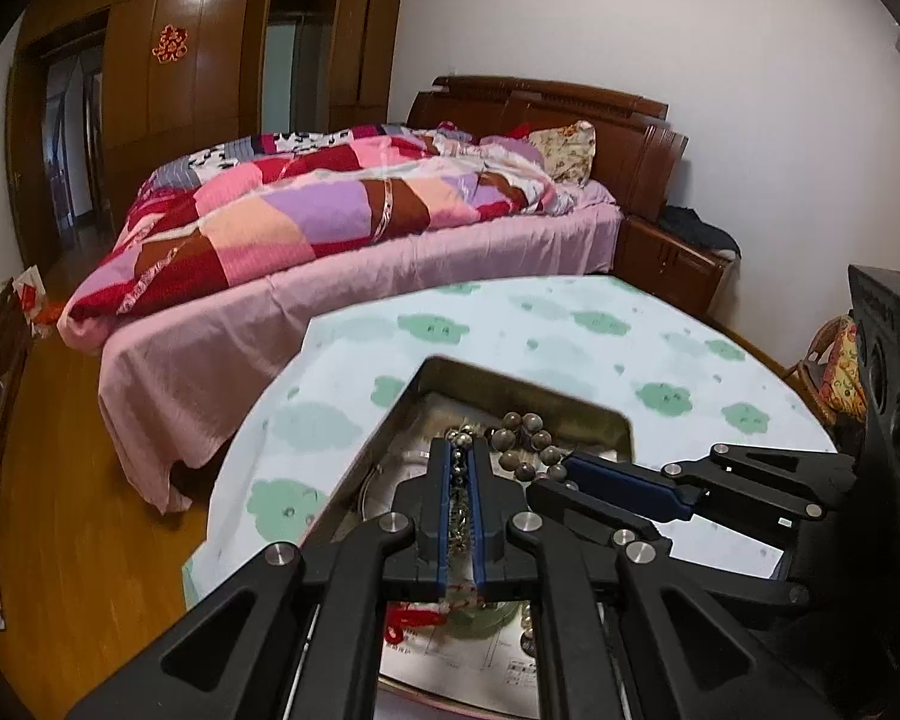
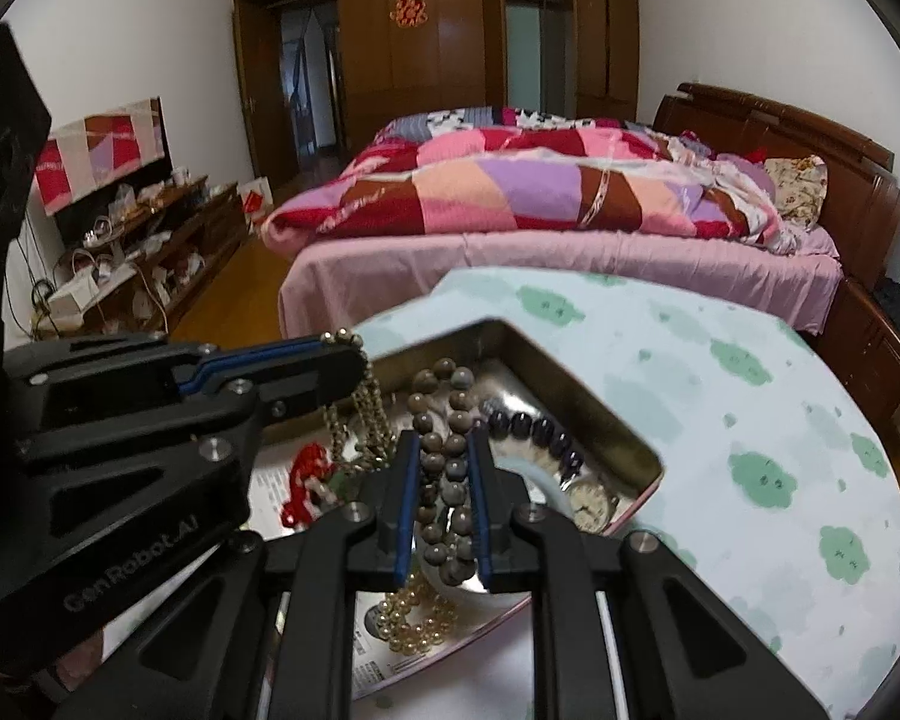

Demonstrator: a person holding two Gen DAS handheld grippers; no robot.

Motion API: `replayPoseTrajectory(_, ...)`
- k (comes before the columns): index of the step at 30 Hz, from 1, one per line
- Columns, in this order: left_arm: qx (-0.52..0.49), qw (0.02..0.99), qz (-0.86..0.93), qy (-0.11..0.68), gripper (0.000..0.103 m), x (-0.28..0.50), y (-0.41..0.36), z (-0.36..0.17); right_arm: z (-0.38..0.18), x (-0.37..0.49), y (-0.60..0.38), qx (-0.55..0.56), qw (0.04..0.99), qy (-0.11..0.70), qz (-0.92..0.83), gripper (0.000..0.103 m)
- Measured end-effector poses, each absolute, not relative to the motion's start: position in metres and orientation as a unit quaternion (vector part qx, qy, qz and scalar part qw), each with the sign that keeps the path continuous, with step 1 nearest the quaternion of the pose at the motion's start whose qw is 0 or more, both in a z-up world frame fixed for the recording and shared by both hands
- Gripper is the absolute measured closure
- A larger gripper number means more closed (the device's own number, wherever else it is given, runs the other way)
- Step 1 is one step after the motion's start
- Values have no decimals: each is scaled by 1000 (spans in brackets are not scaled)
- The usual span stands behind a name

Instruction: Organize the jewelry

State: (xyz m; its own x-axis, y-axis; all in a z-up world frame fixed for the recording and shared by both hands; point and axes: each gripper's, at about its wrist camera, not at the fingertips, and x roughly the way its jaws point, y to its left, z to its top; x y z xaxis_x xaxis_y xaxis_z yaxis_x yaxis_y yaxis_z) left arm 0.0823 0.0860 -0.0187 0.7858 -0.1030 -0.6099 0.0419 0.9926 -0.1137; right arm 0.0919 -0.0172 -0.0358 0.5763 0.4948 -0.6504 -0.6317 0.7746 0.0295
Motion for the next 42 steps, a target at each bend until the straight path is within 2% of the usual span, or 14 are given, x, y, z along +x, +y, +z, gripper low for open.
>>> replayPoseTrajectory(6,-53,939,-30,339,98,85,91,-29,-47,94,-17,-112,871,353,322,82)
replayPoseTrajectory(8,-52,937,-27,344,98,84,92,-31,-50,95,-17,-113,870,359,320,71)
replayPoseTrajectory(10,-51,936,-23,347,95,84,93,-33,-53,94,-17,-113,867,364,320,66)
replayPoseTrajectory(12,-51,934,-15,353,76,83,94,-36,-54,94,-19,-113,868,368,313,59)
replayPoseTrajectory(13,-52,934,-9,353,51,82,95,-36,-54,95,-20,-112,868,370,312,51)
replayPoseTrajectory(14,-53,936,1,348,32,79,96,-35,-54,95,-21,-109,868,370,312,45)
replayPoseTrajectory(15,-55,939,6,340,29,76,98,-34,-53,94,-22,-108,869,368,312,44)
replayPoseTrajectory(18,-60,939,-2,338,29,71,100,-31,-51,91,-26,-112,873,365,305,43)
replayPoseTrajectory(20,-54,941,6,334,29,67,101,-28,-50,88,-29,-114,874,365,301,37)
replayPoseTrajectory(29,-46,949,9,311,29,46,99,-3,-34,72,-59,-107,890,349,275,28)
replayPoseTrajectory(42,-35,958,5,286,29,24,94,20,-3,54,-95,-69,919,309,235,23)
